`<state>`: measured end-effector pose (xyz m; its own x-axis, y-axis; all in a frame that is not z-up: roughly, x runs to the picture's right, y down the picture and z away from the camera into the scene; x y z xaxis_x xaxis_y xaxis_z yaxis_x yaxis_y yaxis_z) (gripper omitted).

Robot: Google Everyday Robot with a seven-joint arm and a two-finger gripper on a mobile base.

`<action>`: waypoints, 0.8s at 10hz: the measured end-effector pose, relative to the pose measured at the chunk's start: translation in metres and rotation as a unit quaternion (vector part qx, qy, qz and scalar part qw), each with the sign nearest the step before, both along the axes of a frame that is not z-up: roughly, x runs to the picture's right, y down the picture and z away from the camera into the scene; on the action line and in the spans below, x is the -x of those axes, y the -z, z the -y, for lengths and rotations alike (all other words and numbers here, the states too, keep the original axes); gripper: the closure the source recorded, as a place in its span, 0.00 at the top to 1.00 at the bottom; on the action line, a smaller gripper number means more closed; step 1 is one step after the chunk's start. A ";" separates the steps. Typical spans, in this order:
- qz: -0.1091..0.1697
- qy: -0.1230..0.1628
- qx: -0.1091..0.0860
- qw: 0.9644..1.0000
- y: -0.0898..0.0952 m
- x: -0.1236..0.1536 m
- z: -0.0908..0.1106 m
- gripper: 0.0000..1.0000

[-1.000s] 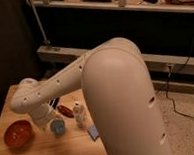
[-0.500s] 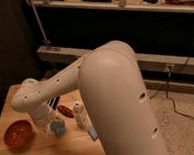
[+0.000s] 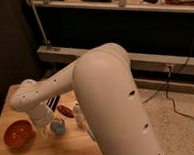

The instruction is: Place the ceramic cup in the ceramic bowl

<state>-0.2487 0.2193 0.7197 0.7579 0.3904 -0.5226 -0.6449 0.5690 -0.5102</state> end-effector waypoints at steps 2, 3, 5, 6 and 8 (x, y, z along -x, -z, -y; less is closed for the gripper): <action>-0.007 0.022 0.013 1.000 -0.006 0.000 -0.007 0.65; -0.010 0.030 0.017 0.999 -0.009 0.001 -0.008 0.65; -0.020 0.044 0.027 0.998 -0.015 0.002 -0.013 0.65; -0.026 0.049 0.033 0.998 -0.018 0.002 -0.016 0.65; -0.037 0.053 0.044 0.997 -0.023 0.003 -0.019 0.65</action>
